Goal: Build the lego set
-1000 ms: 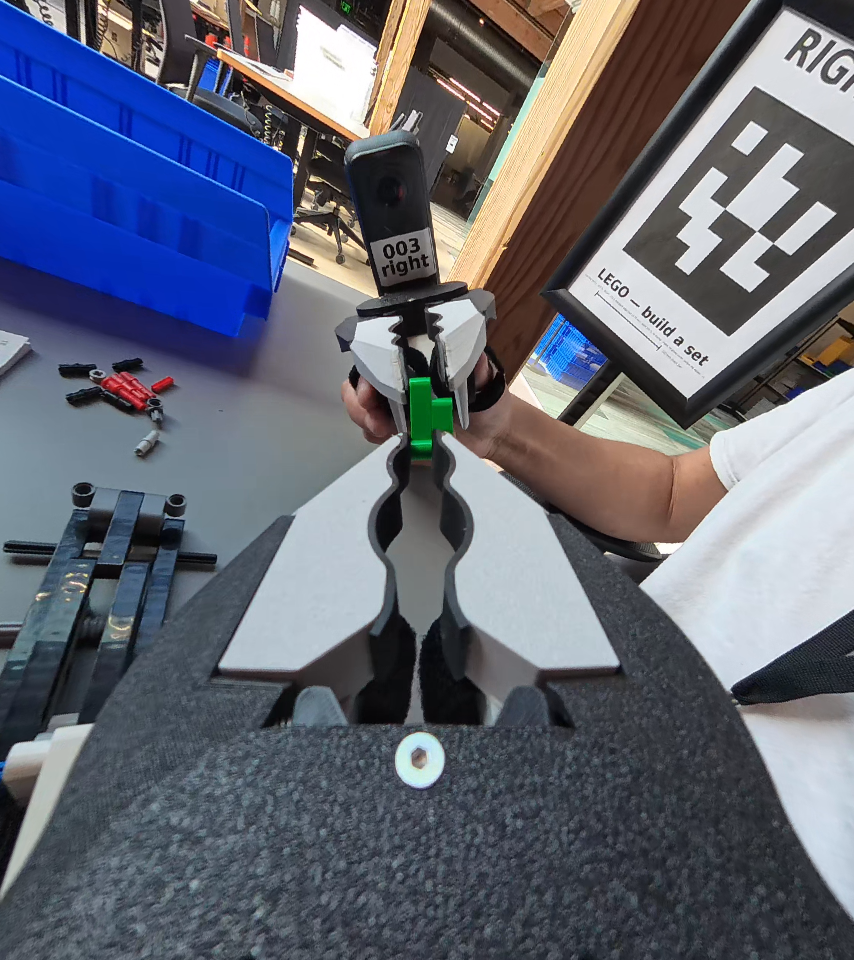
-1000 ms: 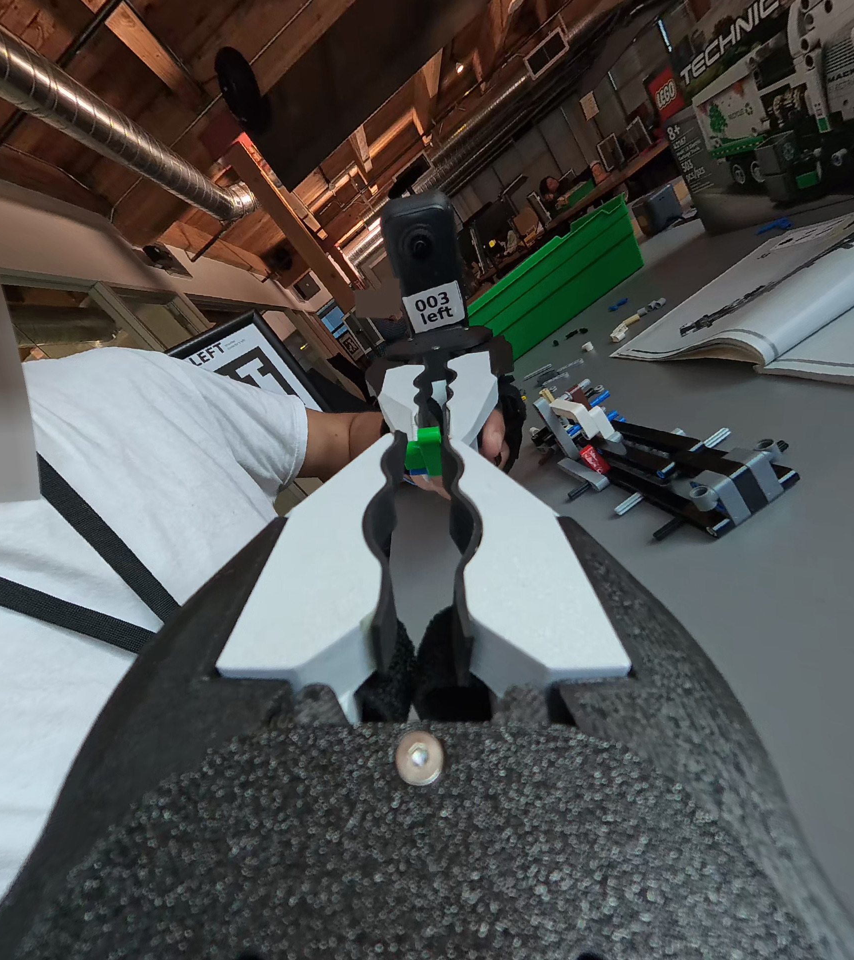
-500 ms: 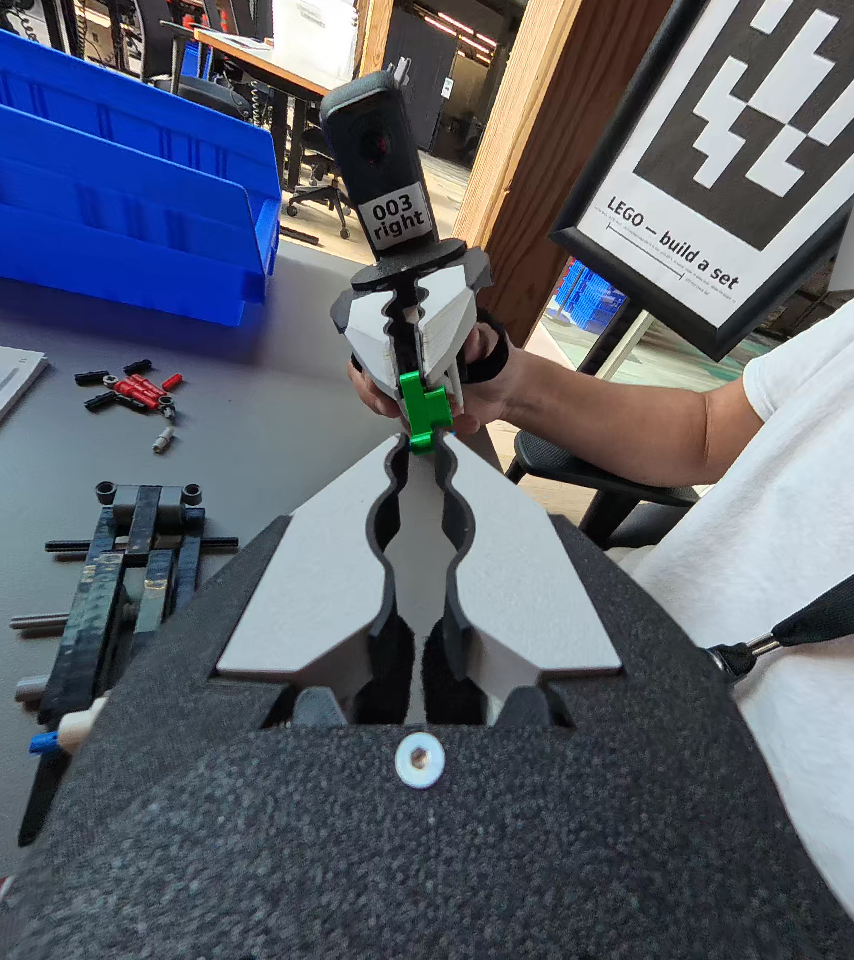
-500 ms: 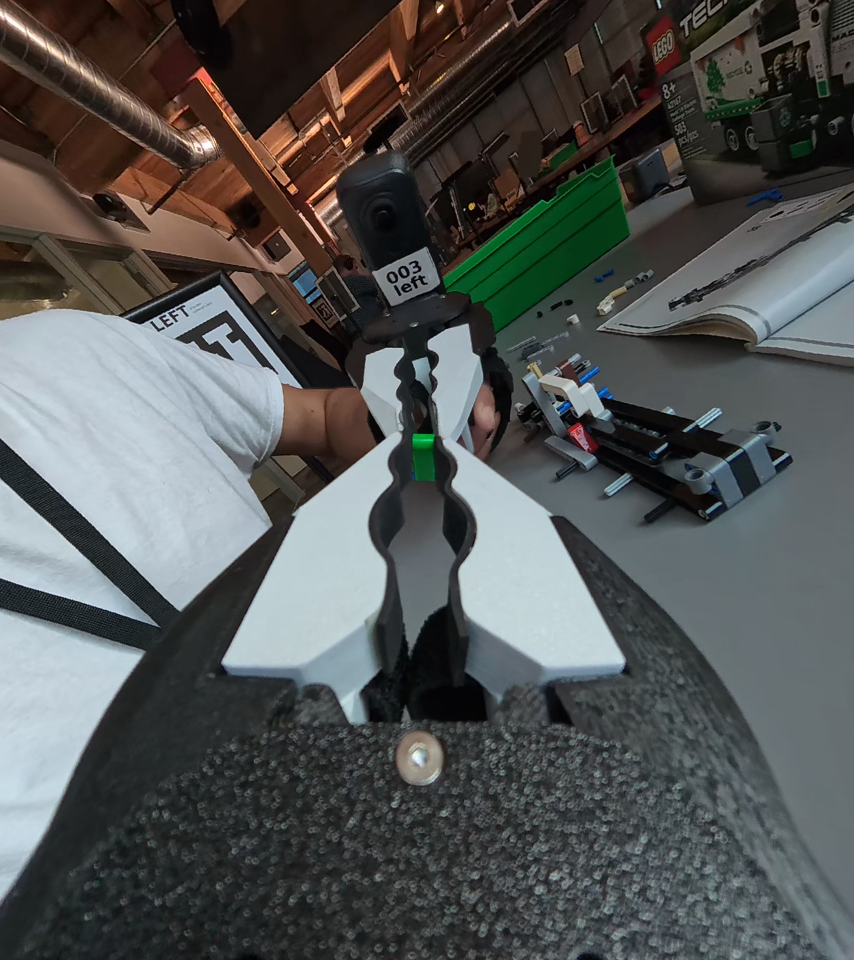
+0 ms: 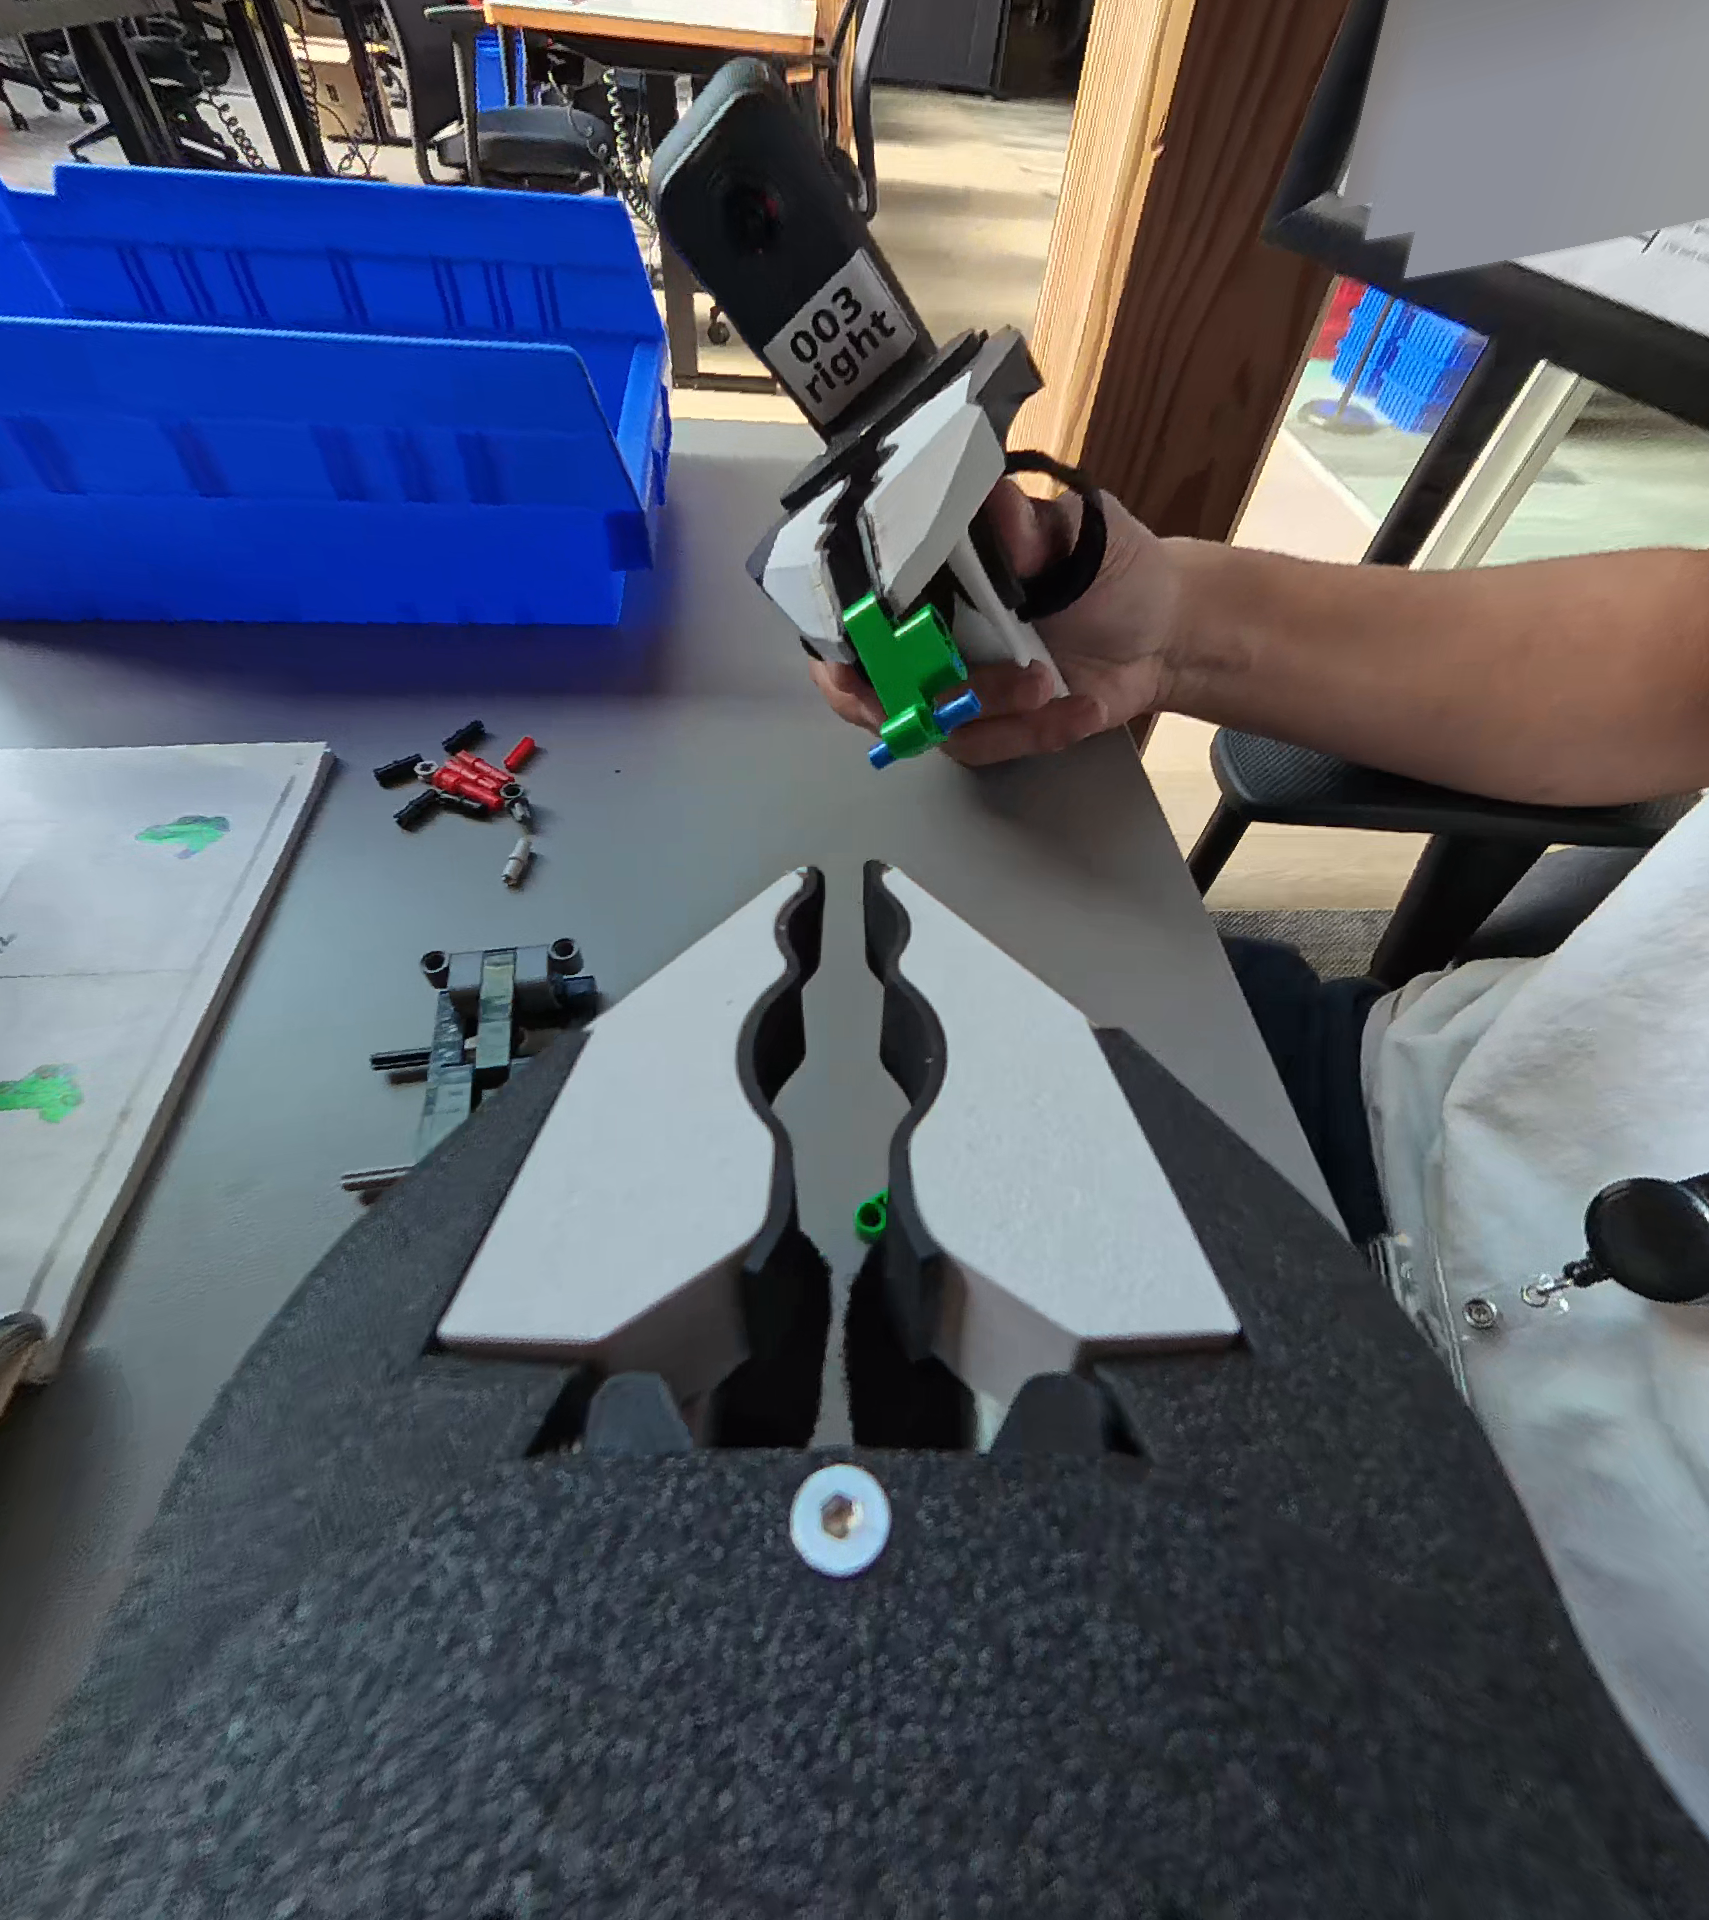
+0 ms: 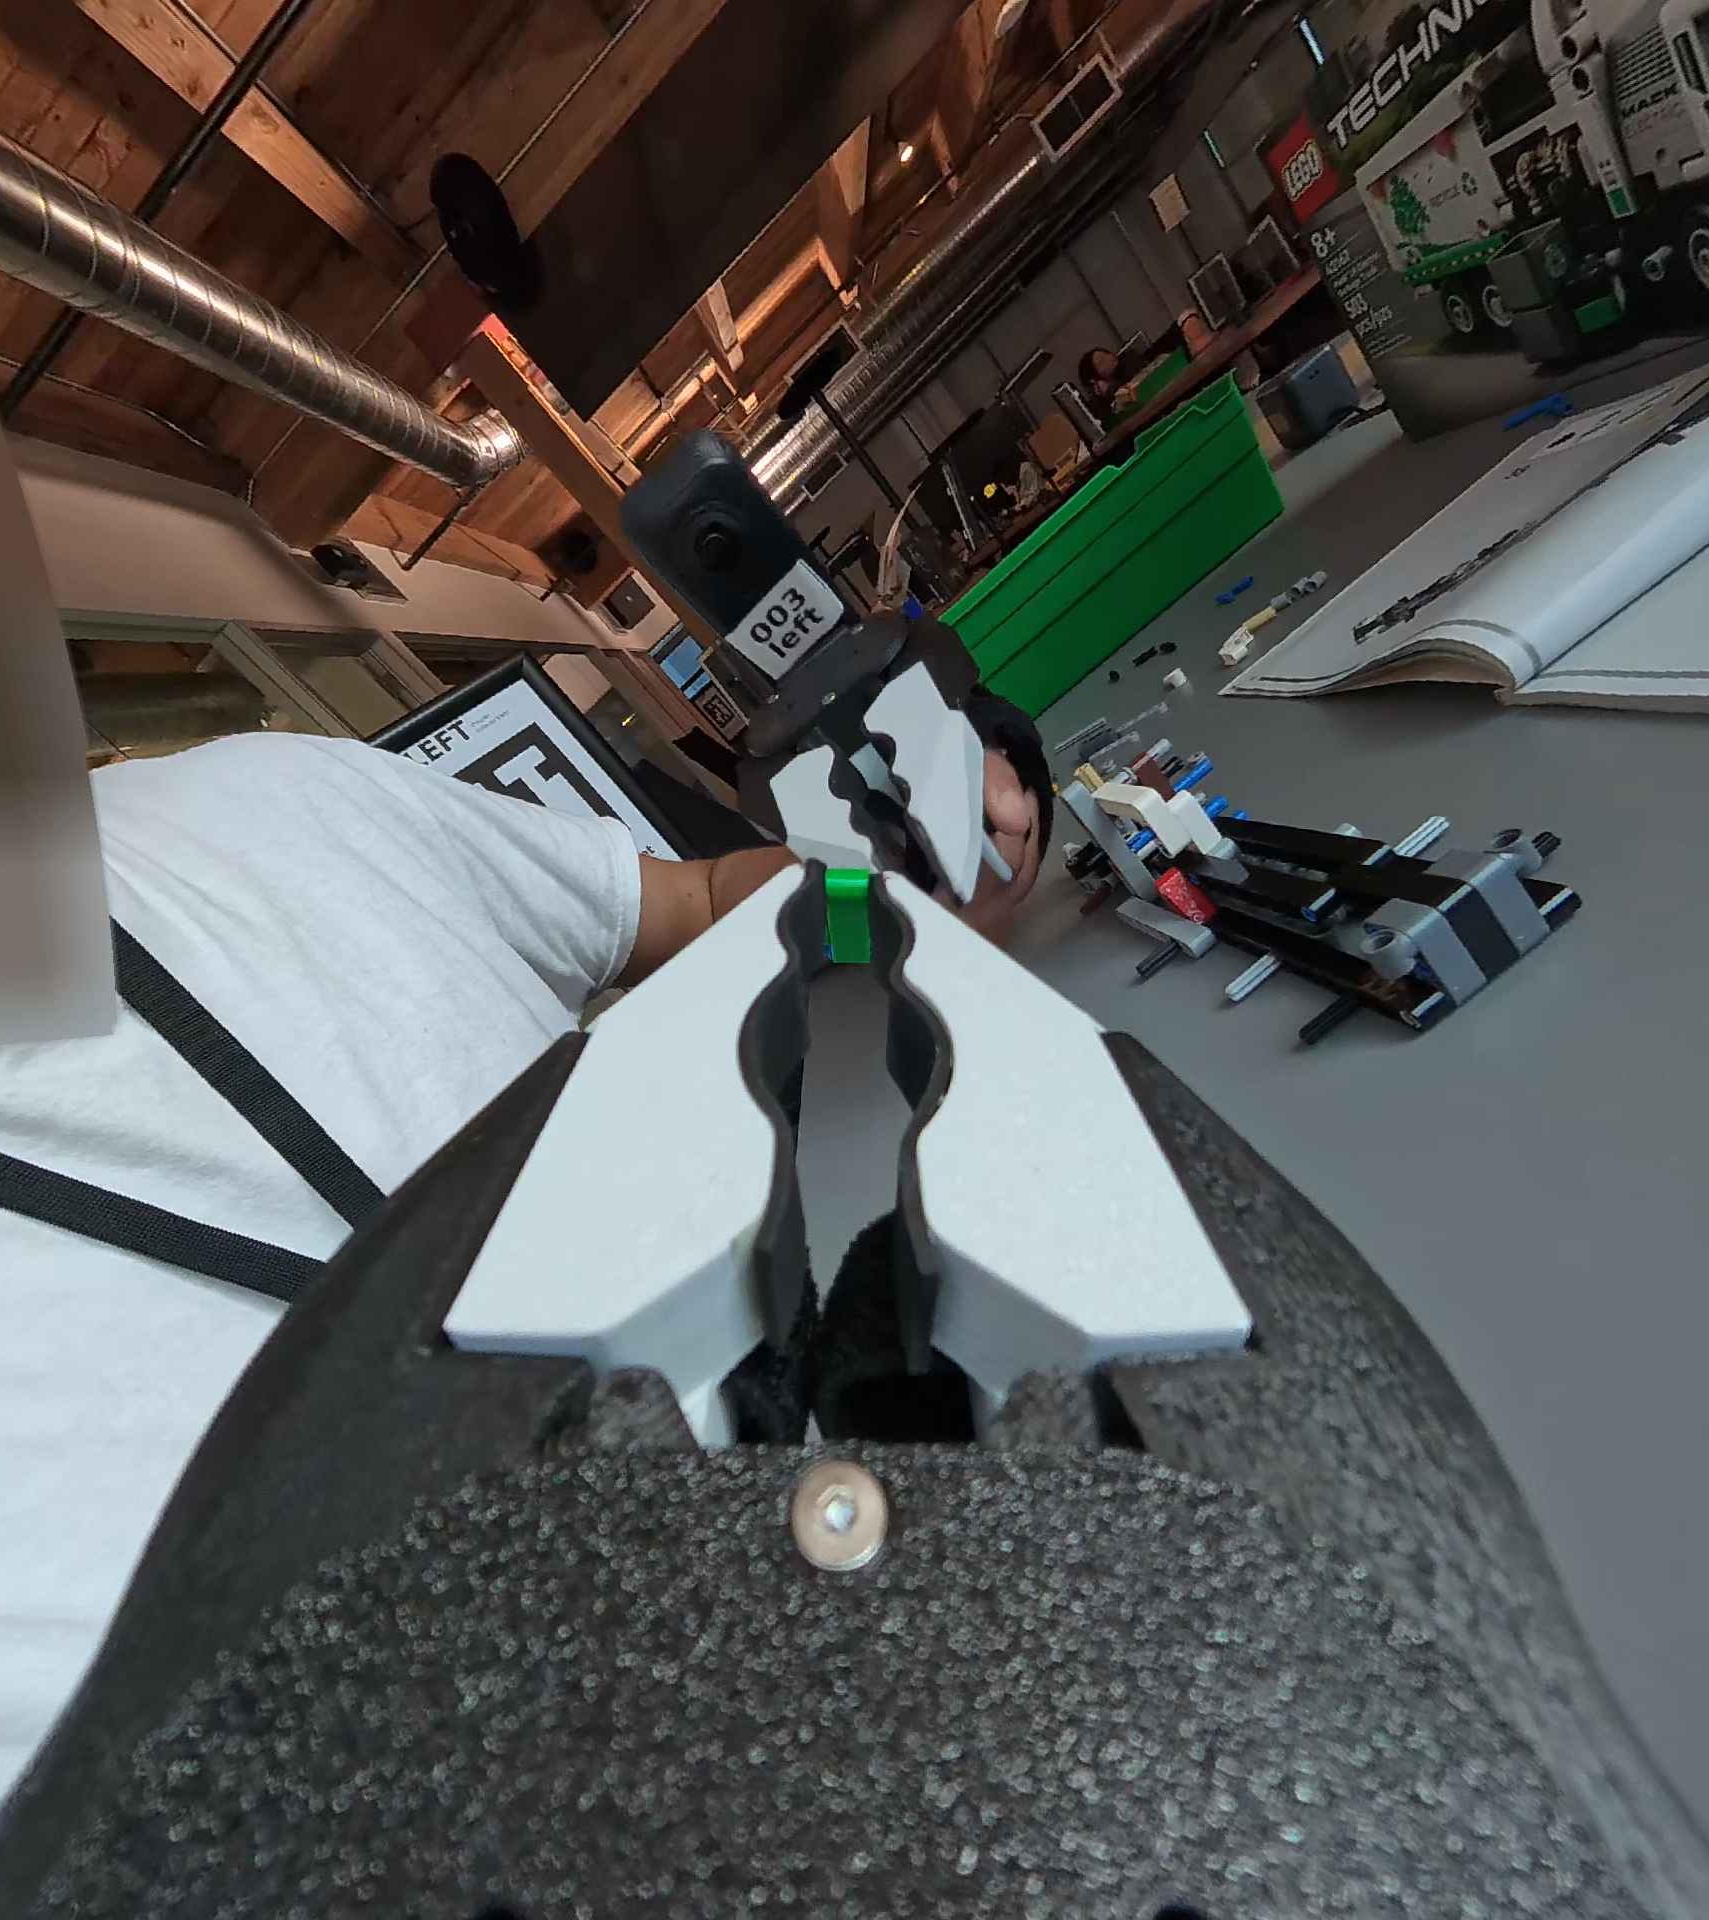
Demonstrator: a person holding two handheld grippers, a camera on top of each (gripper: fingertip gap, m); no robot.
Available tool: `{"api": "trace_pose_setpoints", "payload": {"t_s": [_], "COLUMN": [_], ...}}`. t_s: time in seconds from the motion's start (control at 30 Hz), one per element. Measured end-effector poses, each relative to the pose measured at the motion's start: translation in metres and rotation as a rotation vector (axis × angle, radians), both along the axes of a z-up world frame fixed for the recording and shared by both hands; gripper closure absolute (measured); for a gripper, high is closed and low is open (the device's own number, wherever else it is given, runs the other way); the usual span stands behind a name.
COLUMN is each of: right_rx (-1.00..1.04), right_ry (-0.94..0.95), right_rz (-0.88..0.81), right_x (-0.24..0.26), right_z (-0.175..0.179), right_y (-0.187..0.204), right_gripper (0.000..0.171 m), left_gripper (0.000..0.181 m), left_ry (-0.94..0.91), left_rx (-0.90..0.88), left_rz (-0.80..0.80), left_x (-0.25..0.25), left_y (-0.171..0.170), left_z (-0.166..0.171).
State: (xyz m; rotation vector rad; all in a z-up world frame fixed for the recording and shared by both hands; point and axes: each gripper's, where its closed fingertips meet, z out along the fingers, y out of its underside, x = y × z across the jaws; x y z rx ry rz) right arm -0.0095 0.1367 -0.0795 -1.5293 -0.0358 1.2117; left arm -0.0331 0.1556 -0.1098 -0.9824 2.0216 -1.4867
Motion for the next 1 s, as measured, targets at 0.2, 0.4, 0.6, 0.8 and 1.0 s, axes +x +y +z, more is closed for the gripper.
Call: {"api": "trace_pose_setpoints", "payload": {"t_s": [0.2, 0.4, 0.6, 0.8, 1.0], "right_rx": [-0.066, -0.126, -0.129, -0.107, -0.104], "right_ry": [-0.076, -0.111, -0.112, -0.099, -0.091], "right_rz": [-0.011, 0.002, 0.008, 0.013, 0.006], "right_x": [-0.005, -0.010, -0.012, -0.012, -0.010], "right_z": [-0.014, -0.024, -0.025, -0.022, -0.021], "right_y": [0.006, 0.011, 0.011, 0.009, 0.010], "right_gripper": [0.165, 0.165, 0.165, 0.164, 0.165], "left_gripper": [0.159, 0.162, 0.166, 0.166, 0.166], "left_ry": [0.262, 0.107, -0.056, -0.036, -0.031], "left_rx": [0.121, 0.098, 0.181, 0.156, 0.154], "left_rz": [-0.196, -0.091, 0.001, -0.027, -0.036], "left_x": [-0.036, -0.023, -0.014, -0.014, -0.014], "left_y": [0.004, 0.005, 0.001, -0.012, -0.015], "left_z": [-0.028, -0.013, -0.007, -0.015, -0.021]}}
